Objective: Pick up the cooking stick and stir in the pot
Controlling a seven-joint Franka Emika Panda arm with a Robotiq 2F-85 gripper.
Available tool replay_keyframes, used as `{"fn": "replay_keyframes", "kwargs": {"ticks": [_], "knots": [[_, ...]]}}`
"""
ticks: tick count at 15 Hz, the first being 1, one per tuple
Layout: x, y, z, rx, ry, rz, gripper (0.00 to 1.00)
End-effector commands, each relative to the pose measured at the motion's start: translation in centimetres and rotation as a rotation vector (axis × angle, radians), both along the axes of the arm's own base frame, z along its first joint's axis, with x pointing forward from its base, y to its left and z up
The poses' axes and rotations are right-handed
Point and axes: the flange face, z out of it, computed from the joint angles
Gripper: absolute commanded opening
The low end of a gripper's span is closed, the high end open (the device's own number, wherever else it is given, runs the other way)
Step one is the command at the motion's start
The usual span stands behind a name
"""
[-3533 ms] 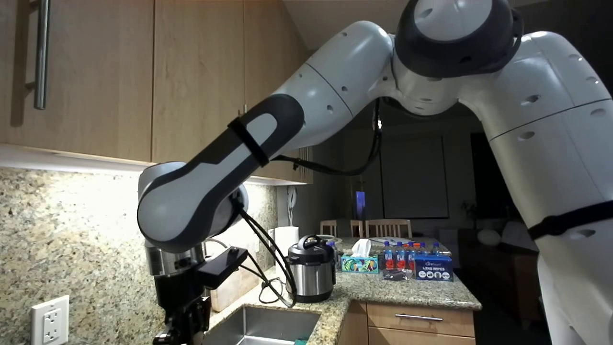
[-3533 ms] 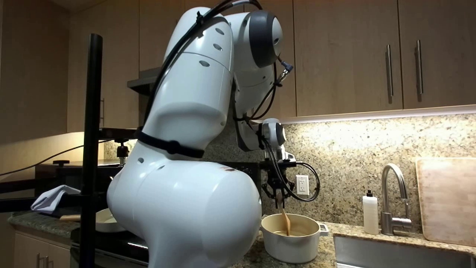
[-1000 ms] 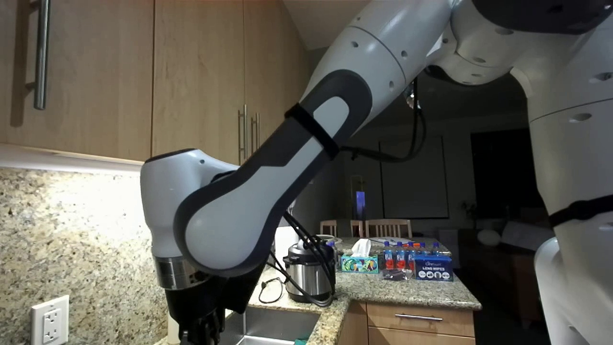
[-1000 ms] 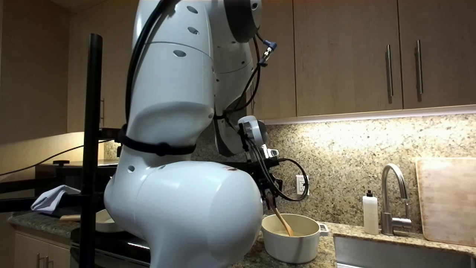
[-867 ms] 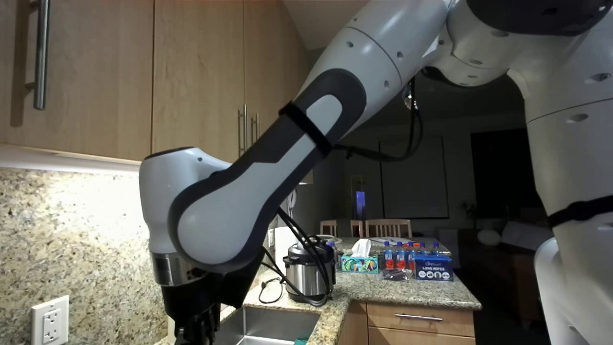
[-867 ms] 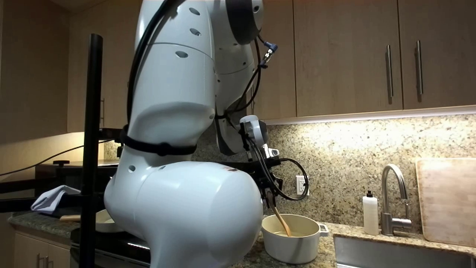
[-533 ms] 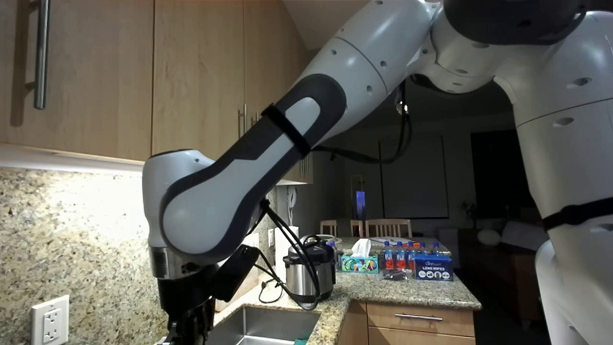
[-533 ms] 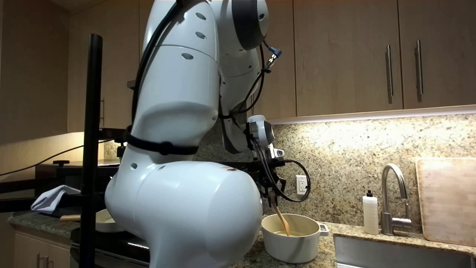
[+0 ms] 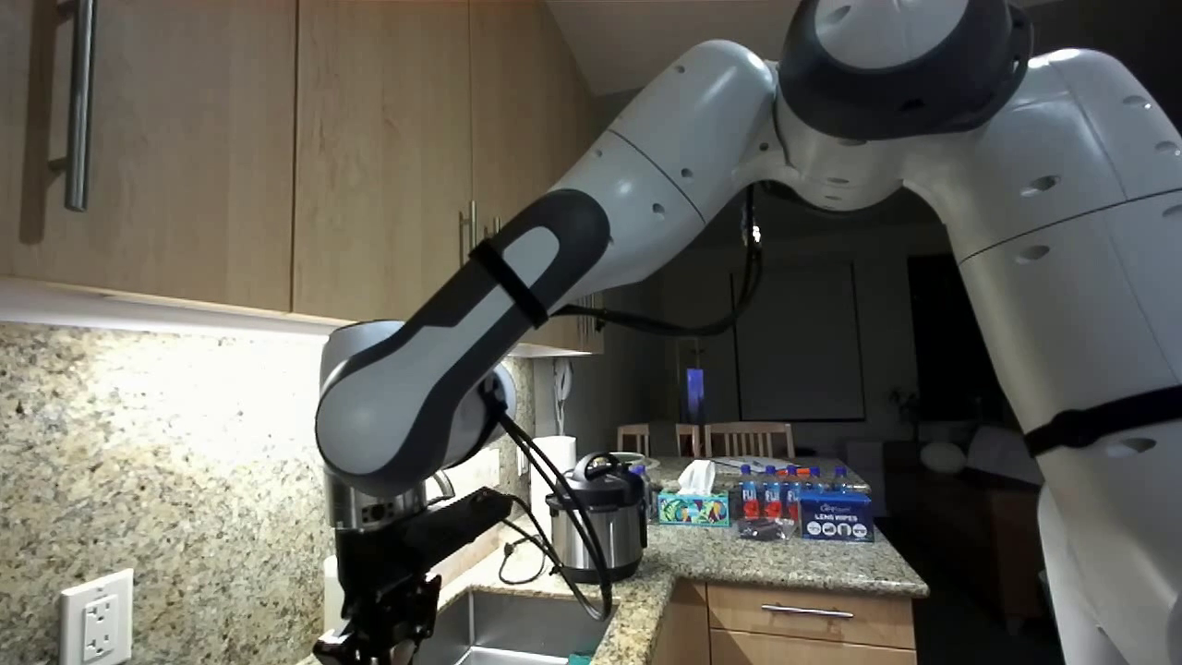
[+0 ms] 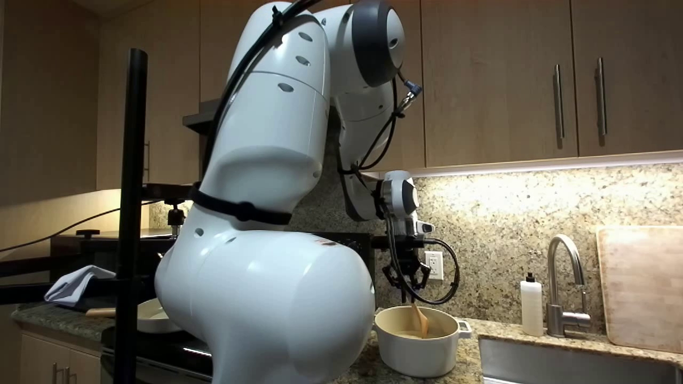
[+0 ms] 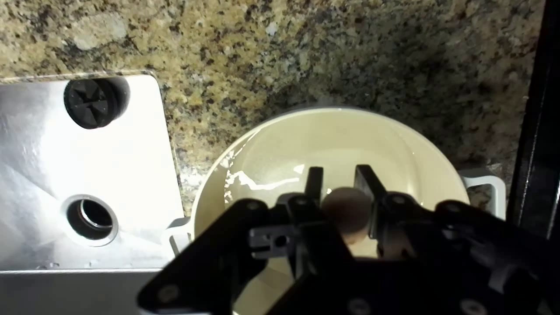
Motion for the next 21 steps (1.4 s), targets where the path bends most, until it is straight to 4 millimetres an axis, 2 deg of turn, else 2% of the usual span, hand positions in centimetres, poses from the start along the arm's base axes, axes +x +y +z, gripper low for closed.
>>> {"fn": "replay_keyframes", "kwargs": {"ticks": [1,5,10,14,17,21], "knots": [[-1.0,-1.2,0.7,0.036,-0.021,-0.110,0.06],[-3.5,-1.5,0.9,0.041,-0.080,-0.139,0.06],[-7.6,-1.9,0.8,0.031,-0.143,-0.187,0.06],[-10.1,-0.8,1.4,0.003,-0.162,-0.132,0.06],[-10.8,1.0,2.2,0.009,-0.166,-0.053,0.06],[-10.6,3.2,2.9,0.031,-0.154,0.069,0.06]]}}
